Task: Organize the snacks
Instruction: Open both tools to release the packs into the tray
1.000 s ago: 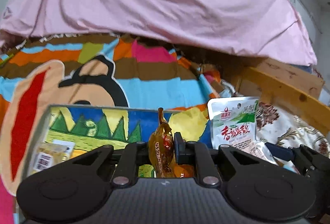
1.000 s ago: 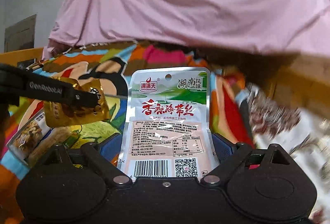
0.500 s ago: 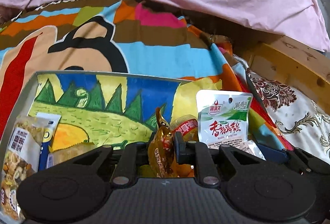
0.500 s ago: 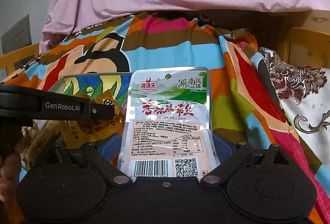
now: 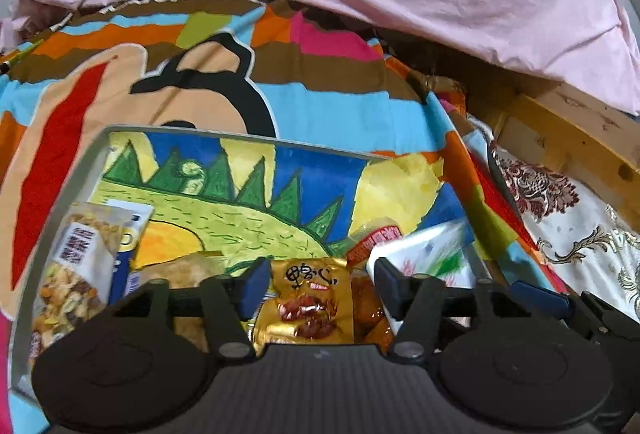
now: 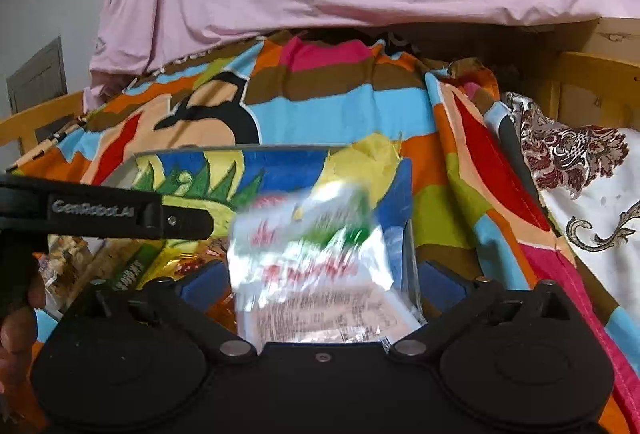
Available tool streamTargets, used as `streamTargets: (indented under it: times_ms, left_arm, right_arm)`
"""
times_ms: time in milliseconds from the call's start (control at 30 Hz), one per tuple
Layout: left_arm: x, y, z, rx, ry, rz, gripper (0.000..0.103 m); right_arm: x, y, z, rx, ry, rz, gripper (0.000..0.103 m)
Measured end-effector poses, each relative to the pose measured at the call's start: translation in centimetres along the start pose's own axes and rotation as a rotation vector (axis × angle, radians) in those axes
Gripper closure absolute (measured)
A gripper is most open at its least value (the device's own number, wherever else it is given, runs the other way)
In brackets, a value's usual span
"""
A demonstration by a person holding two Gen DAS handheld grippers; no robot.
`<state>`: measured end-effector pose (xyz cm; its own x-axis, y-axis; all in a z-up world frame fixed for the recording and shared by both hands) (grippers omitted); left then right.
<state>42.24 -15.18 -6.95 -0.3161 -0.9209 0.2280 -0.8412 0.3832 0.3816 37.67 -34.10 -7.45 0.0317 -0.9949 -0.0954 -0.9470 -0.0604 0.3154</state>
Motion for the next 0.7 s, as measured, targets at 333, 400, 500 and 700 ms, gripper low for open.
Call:
streamTargets:
  times_ms: [333, 400, 500, 700]
  left_arm:
    - [-0.7, 6.6, -1.1, 0.116, 0.01, -0.023, 0.014]
    - [-0.6, 8.4, -1.4, 0.147, 0.003, -0.028, 0.01]
    - [-0.4, 11.3, -1.7, 0.206, -0.011, -0.041, 0.002]
    - [-0.3, 17.0, -1.7, 0.281, -0.042, -0.047, 0.001]
  right_arm:
    - [0.0, 5.7, -2.7, 0.075, -0.024, 0.008, 0.001]
    - [-0.2, 7.4, -3.3, 0.102, -0.019, 0.013, 0.001]
    - [-0.6, 10.1, -4.0, 0.139, -0.009, 0.014, 0.001]
    - [-1.8, 15.8, -4.2, 0.19, -0.002, 0.016, 0.001]
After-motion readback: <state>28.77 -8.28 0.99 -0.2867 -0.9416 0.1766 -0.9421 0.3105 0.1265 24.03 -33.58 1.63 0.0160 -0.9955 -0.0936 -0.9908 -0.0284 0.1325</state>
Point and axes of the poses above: each gripper's, at about its wrist camera, not at the fingertips, and y roughly against the way its jaws point, x to its right, z to its underside, the point moved 1 cm from there along -y, roughly the way its jaws point, and after that the axes turned 10 degrees about x, right-handed, at the moved point
